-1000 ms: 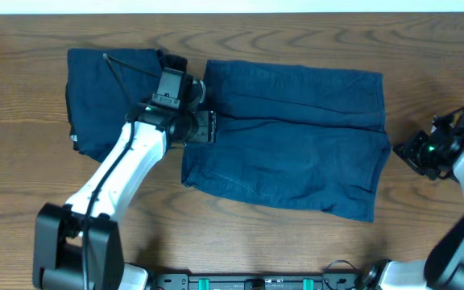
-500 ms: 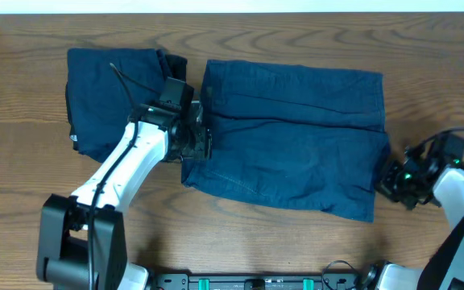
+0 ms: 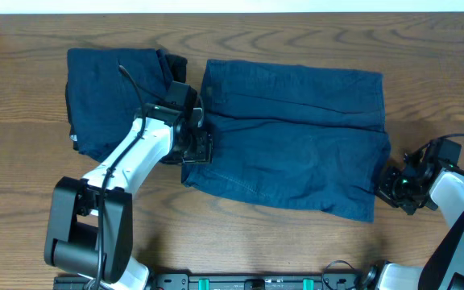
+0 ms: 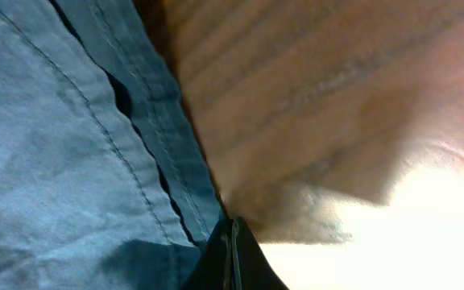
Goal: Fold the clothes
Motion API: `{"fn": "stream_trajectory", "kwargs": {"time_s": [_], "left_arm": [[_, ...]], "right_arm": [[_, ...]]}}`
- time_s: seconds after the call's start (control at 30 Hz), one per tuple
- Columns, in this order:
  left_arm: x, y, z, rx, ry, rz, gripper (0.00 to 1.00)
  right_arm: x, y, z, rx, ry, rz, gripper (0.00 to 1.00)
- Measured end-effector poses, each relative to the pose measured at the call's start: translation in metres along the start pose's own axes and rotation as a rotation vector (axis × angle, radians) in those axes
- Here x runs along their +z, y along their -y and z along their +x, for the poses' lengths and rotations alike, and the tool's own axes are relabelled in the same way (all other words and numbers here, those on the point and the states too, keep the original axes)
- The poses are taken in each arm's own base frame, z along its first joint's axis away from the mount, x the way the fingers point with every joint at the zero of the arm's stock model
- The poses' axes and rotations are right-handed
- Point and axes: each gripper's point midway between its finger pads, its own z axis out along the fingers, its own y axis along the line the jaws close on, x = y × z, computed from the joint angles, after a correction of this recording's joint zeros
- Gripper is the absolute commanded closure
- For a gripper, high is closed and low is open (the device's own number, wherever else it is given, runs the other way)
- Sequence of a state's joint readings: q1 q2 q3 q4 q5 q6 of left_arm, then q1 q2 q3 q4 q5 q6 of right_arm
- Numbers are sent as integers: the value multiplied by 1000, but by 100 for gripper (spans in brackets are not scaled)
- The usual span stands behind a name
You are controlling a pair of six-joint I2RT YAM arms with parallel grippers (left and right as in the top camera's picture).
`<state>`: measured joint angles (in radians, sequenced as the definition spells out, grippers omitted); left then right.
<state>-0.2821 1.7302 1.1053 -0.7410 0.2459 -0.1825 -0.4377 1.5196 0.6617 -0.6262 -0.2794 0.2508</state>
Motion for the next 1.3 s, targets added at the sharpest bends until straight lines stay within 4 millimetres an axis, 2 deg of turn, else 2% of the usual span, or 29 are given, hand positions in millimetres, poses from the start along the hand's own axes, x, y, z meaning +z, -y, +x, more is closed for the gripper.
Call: {"fn": "stream_trajectory", "kwargs": {"time_s": [0.1, 0.27, 0.5, 0.7, 0.83, 1.07, 1.3], "left_arm": [[0, -3, 0, -1, 2, -15, 32], [0, -4, 2, -2, -6, -25, 32], [0, -5, 2, -2, -5, -28, 32], [0, -5, 2, -3, -5, -30, 32], [0, -6, 2, -3, -5, -31, 32], [0, -6, 2, -3, -5, -31, 32], [0, -6, 2, -3, -5, -31, 32]], "right_arm": [[1, -7, -1, -31, -4, -44, 99], [-2, -12, 13, -53, -78, -113, 99], [-19, -8, 8, -54, -51, -158, 99], [-36, -12, -2, -92, 40, -170, 99], [-31, -9, -6, -94, 70, -158, 99], [-15, -3, 7, -70, 21, -154, 99], [-9, -4, 22, -53, -51, -165, 99]]}}
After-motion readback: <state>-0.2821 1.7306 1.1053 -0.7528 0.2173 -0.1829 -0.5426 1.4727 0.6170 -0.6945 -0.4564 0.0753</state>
